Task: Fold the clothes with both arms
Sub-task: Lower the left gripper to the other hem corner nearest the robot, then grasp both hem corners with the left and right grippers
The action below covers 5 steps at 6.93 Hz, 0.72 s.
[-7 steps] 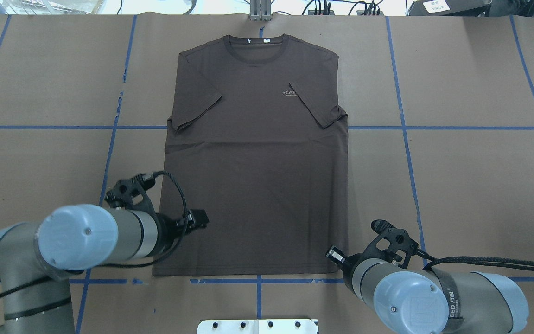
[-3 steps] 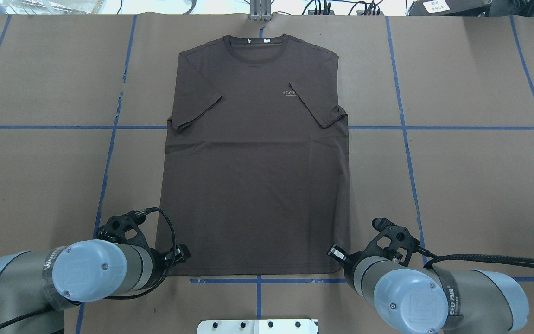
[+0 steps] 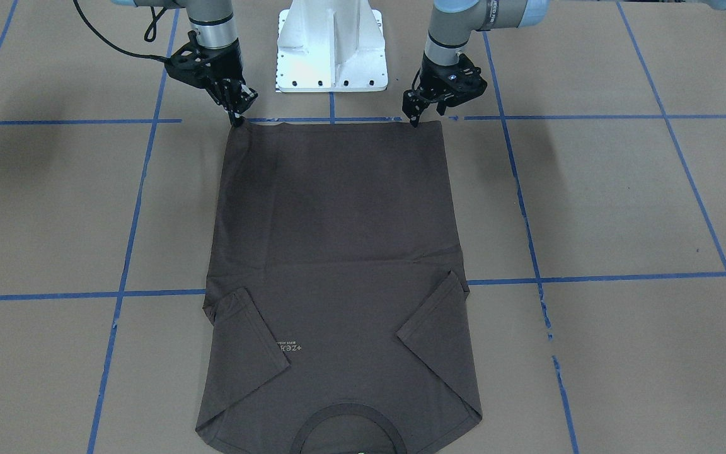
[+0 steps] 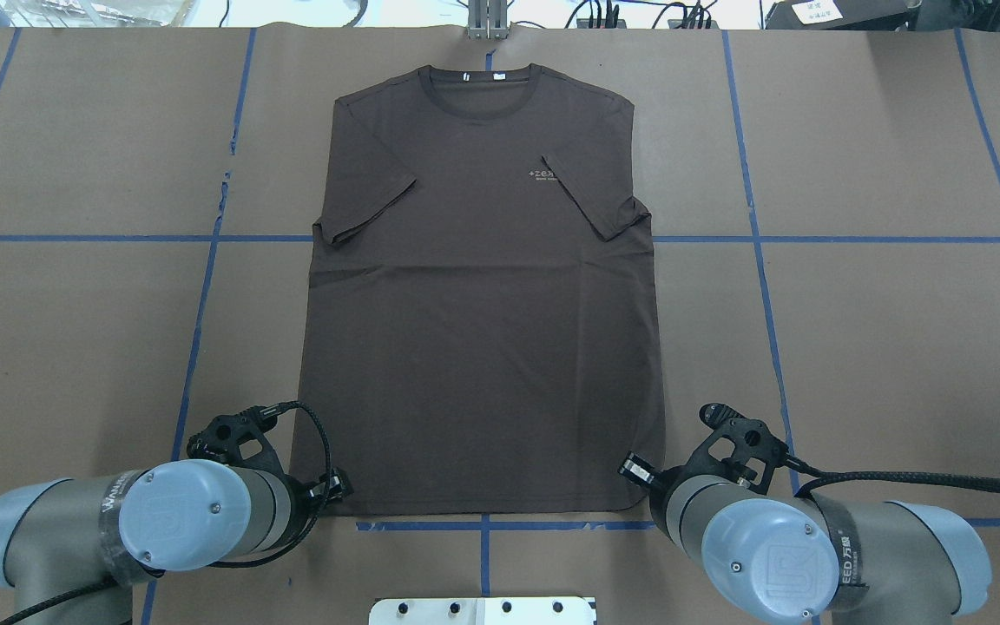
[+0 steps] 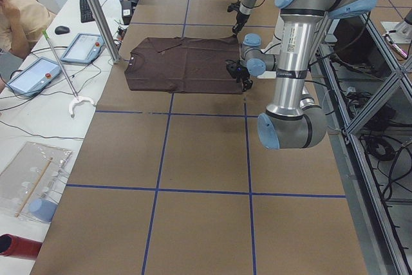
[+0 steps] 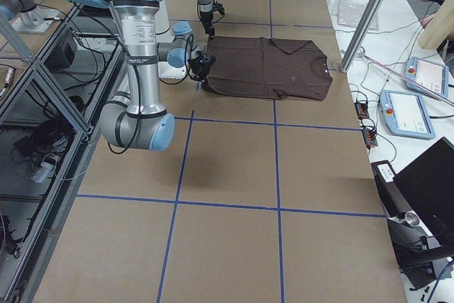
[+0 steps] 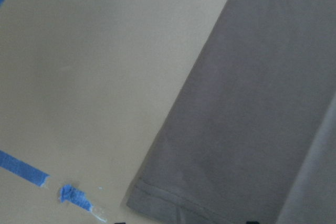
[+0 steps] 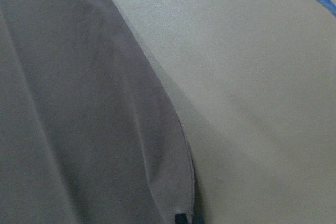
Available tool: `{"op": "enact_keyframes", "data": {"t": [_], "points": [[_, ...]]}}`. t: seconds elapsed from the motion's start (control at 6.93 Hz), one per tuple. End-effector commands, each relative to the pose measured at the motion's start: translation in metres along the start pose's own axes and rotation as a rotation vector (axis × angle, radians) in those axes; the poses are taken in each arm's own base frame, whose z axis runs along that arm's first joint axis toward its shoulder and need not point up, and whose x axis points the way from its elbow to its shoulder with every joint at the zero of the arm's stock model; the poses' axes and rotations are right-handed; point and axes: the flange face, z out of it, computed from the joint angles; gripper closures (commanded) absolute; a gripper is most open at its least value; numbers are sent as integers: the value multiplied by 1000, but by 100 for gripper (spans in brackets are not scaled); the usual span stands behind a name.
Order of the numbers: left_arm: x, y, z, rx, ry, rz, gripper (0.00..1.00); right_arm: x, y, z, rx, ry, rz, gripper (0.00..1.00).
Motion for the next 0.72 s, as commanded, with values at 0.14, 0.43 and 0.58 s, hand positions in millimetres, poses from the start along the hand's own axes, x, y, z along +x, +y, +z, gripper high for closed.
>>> {"op": "enact_keyframes", "data": {"t": [0.14,0.43,0.58], "points": [[-6,-2,8,7,-19,3,27,0,0,2,1,4,-3,100],[-6,-3,6,7,-17,1,57,-1,0,1,2,1,0,100],[-5,-3,6,7,-17,-2,68,0,0,1,1,1,-1,100]]}}
